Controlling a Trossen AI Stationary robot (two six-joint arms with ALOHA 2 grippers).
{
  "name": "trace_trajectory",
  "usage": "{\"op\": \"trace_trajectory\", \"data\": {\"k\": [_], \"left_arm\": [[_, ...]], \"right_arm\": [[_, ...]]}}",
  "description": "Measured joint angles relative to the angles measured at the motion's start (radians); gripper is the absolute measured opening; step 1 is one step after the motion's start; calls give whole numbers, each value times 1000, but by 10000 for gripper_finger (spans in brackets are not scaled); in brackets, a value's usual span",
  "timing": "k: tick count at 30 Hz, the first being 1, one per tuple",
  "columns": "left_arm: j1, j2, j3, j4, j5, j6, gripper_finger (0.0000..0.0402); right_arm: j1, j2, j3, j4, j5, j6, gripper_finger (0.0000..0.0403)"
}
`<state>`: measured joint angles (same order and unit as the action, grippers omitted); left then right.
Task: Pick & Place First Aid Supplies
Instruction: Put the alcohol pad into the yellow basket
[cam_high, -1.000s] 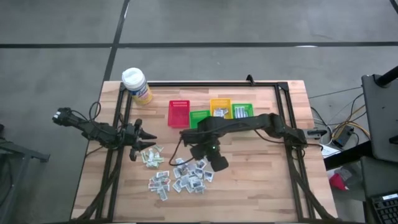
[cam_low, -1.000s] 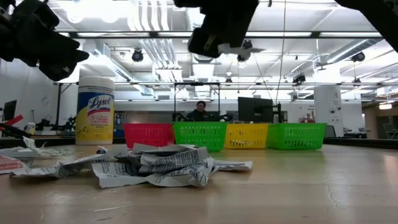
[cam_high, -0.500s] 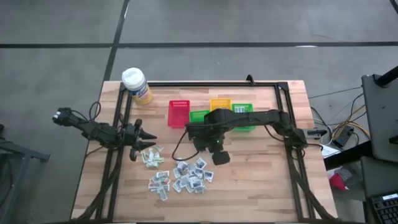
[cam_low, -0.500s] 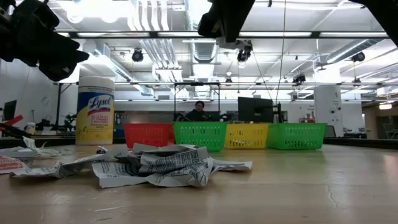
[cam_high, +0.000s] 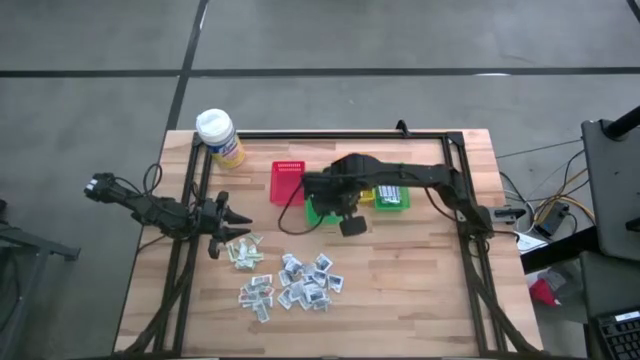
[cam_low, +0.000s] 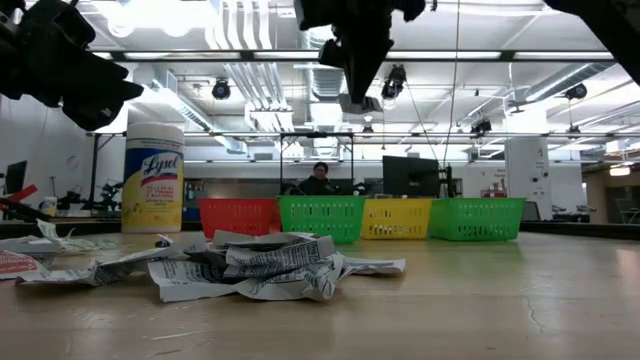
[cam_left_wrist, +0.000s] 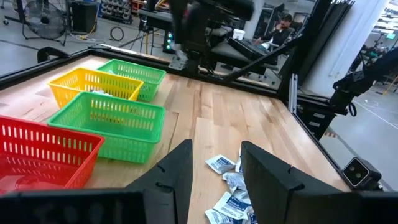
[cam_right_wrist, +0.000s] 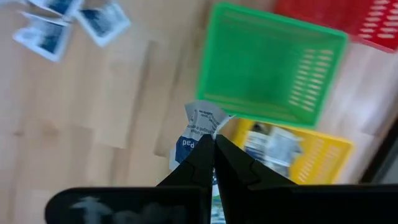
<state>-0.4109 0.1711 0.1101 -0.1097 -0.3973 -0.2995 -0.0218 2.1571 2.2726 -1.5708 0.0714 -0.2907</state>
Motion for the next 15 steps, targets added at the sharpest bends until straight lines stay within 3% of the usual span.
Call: {"op": "trace_trajectory", "data": {"k": [15], "left_arm": [[0, 0, 0, -1, 0, -18, 131]], "right_arm": [[-229, 0, -119, 0, 11, -123, 8]]}}
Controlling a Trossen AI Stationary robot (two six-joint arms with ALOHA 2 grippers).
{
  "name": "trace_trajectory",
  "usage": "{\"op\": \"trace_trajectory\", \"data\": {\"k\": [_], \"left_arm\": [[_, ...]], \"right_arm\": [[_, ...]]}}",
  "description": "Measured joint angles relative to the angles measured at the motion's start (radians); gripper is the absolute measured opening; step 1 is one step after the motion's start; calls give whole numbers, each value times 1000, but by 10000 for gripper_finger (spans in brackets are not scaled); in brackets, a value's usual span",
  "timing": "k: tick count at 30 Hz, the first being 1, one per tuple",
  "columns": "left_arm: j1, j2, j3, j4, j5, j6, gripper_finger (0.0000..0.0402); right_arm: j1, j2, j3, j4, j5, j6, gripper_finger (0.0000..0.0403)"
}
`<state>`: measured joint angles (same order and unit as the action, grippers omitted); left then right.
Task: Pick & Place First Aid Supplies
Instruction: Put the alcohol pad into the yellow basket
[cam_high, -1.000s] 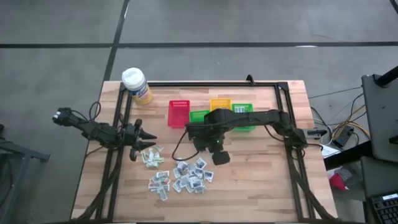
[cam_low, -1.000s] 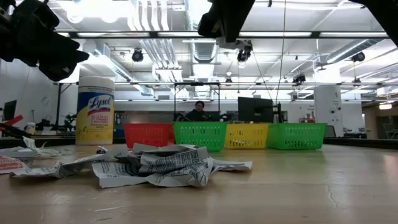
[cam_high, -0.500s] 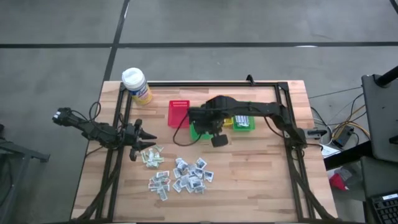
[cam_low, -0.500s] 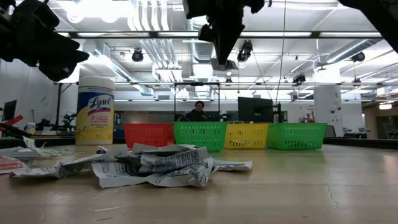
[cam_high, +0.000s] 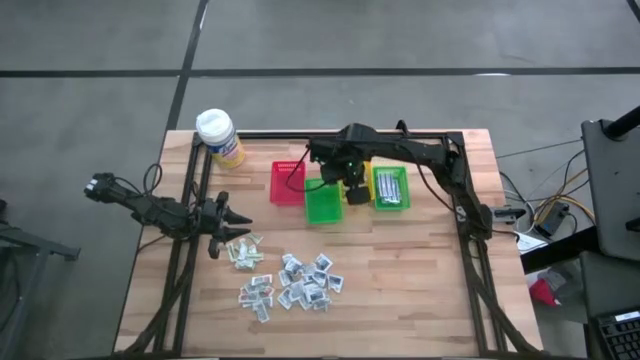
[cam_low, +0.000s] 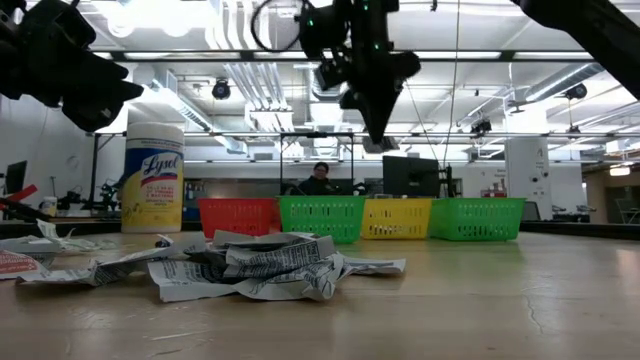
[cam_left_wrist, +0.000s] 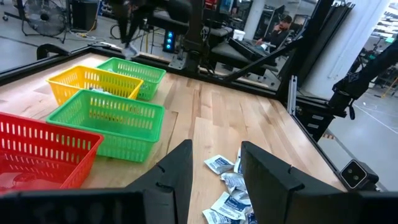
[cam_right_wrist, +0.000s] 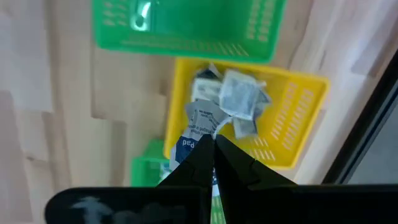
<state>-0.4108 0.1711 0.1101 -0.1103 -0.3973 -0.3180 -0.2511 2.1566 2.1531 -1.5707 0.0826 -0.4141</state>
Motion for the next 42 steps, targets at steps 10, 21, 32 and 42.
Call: {"op": "trace_trajectory", "data": {"k": [10, 21, 32, 42], "left_arm": [[0, 0, 0, -4, 0, -23, 131], [0, 0, 0, -4, -7, -52, 131], [0, 0, 0, -3, -12, -54, 131], [0, 0, 0, -3, -12, -61, 131]], "right_arm": [[-113, -1, -130, 76, -3, -66, 8], [-154, -1, -283, 239, -15, -122, 8], [-153, 0, -367, 337, -39, -141, 8], [-156, 1, -384, 375, -39, -146, 8]]}}
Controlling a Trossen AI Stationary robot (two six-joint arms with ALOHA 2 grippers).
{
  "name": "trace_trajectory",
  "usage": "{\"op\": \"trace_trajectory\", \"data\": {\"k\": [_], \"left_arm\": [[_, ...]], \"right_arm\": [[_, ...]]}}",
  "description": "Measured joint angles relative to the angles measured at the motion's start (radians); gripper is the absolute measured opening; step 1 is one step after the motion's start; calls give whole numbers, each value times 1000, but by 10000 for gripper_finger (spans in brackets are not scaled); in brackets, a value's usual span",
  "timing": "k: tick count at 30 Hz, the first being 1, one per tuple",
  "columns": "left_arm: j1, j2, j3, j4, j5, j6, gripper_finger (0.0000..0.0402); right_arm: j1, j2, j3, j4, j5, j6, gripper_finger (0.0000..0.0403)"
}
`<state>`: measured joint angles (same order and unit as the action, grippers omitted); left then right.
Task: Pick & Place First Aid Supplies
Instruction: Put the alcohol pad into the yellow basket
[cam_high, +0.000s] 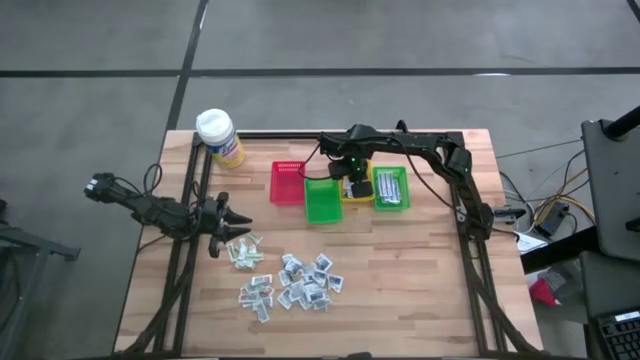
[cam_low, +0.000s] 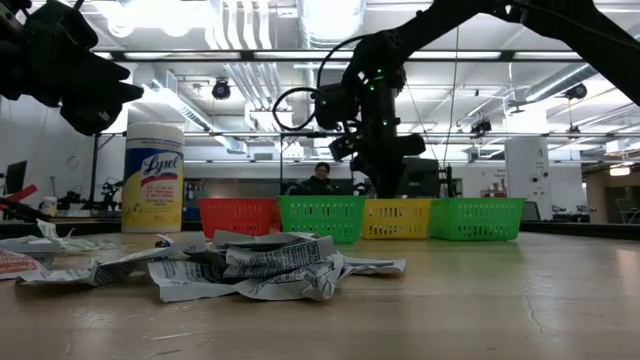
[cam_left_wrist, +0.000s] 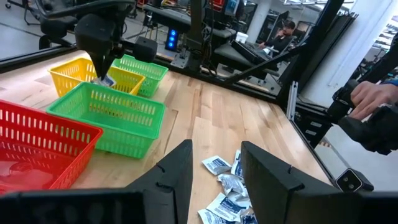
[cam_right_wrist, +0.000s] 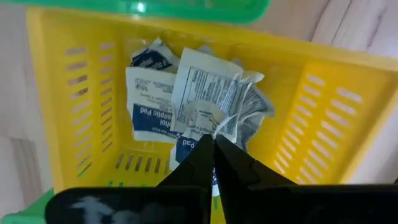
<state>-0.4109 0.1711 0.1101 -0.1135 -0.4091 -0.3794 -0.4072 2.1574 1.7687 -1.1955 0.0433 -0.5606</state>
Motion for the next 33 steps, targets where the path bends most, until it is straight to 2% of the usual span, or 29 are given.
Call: {"op": "trace_trajectory", "data": {"k": [6, 16, 21, 28, 33], "left_arm": [[0, 0, 0, 0, 0, -5, 131], [0, 0, 0, 0, 0, -16, 131], [0, 0, 0, 0, 0, -17, 131], [0, 0, 0, 0, 0, -17, 131], [0, 0, 0, 0, 0, -17, 131]], "right_arm": [[0, 0, 0, 5, 0, 0, 21], [-3, 0, 18, -9, 4, -16, 104], [0, -5, 99, -106, 8, 54, 127], [35, -9, 251, -240, -1, 167, 139], [92, -33, 322, -264, -70, 166, 141]]}}
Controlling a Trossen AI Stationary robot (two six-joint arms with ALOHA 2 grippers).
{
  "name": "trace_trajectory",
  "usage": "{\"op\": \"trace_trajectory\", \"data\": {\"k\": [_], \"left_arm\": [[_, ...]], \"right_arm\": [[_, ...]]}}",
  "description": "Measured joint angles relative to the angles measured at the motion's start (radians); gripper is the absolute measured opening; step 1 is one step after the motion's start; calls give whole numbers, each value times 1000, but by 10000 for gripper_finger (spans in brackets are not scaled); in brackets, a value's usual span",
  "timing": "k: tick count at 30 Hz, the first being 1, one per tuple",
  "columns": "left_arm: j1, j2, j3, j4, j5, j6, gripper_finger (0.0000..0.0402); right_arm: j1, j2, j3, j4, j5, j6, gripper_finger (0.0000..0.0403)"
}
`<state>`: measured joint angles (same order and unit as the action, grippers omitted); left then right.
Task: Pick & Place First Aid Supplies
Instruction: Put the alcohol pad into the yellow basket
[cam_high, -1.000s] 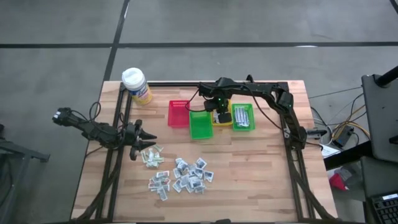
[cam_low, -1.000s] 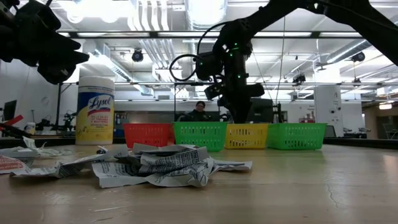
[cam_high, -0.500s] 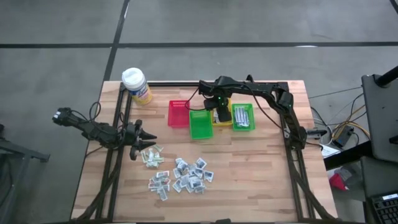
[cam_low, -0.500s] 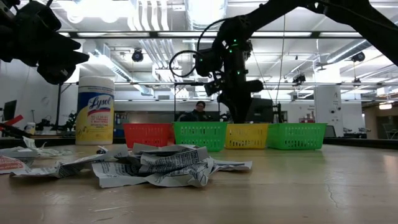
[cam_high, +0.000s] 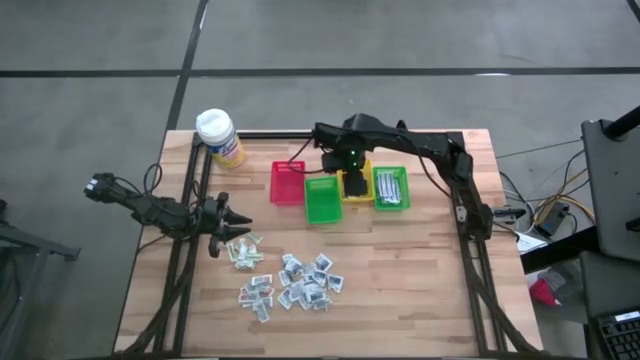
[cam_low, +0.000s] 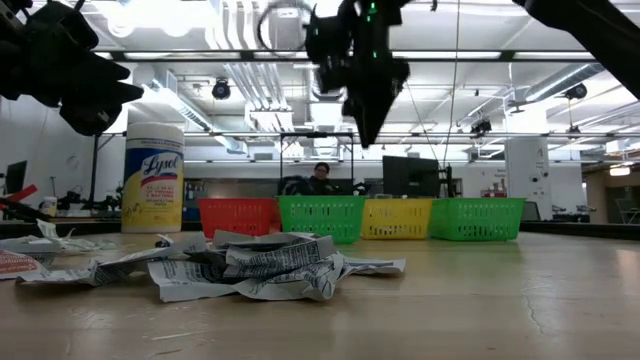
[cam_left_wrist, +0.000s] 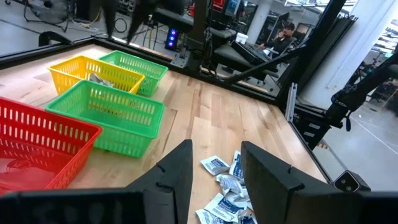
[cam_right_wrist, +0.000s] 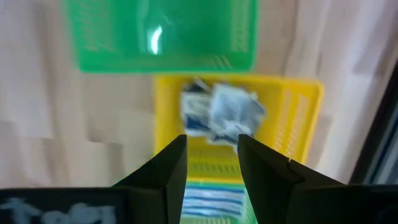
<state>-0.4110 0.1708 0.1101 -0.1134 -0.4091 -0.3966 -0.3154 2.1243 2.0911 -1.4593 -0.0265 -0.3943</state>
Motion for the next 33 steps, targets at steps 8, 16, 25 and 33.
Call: {"op": "trace_trajectory", "data": {"k": [8, 16, 25, 33], "left_arm": [[0, 0, 0, 0, 0, 0, 131], [0, 1, 0, 0, 0, 2, 131], [0, 1, 0, 0, 0, 2, 131], [0, 1, 0, 0, 2, 2, 131]], "right_arm": [[114, -49, 40, 0, -26, 14, 136], [215, -57, 36, 1, -28, 111, 122], [315, -56, 36, 28, -31, 377, 114], [380, -56, 35, 97, -39, 744, 122]]}}
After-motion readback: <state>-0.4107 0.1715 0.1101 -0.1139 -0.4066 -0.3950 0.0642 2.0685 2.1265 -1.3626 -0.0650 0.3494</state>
